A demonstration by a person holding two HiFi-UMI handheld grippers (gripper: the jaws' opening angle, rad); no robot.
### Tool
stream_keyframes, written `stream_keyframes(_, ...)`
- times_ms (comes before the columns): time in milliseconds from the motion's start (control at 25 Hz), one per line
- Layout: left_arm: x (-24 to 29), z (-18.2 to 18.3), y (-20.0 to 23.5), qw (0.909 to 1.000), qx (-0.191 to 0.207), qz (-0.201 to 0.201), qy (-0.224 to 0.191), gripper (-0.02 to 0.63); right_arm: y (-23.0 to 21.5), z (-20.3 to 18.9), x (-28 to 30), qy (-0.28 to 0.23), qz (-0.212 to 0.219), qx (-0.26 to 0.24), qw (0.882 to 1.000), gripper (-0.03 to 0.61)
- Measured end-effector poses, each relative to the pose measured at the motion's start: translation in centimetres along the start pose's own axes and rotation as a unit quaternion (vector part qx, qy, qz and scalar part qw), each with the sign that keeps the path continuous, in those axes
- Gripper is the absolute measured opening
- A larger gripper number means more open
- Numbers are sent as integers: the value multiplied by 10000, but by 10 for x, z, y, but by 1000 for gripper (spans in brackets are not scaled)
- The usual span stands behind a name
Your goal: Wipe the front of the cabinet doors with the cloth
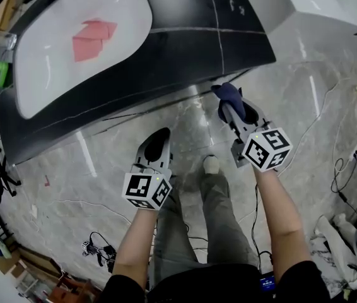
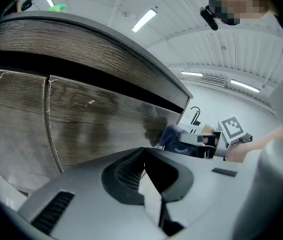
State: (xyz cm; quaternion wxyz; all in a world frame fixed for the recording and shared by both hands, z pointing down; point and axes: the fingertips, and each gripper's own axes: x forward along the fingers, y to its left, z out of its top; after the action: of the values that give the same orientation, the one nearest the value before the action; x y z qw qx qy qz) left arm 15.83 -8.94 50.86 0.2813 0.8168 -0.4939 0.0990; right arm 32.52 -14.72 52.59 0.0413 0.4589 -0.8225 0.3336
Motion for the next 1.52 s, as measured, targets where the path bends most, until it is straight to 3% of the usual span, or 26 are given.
stream_keyframes(280, -17, -11, 20, 9998, -107, 147, 4, -6, 44, -44, 10, 423, 427, -123, 9981, 120)
stream_keyframes(840, -96, -34, 121, 9953, -390, 892, 25, -6, 165, -126, 84, 1138, 1218, -273, 9856, 120)
stream_keyframes(1240, -120, -34, 163, 9929, -424, 1112, -76, -6, 210, -125, 128, 1063, 1457, -495, 9824, 120)
stream_keyframes(1520, -111, -33, 160, 9934, -378, 1081, -62, -6, 195, -102, 136, 877, 1352, -570, 9853, 120)
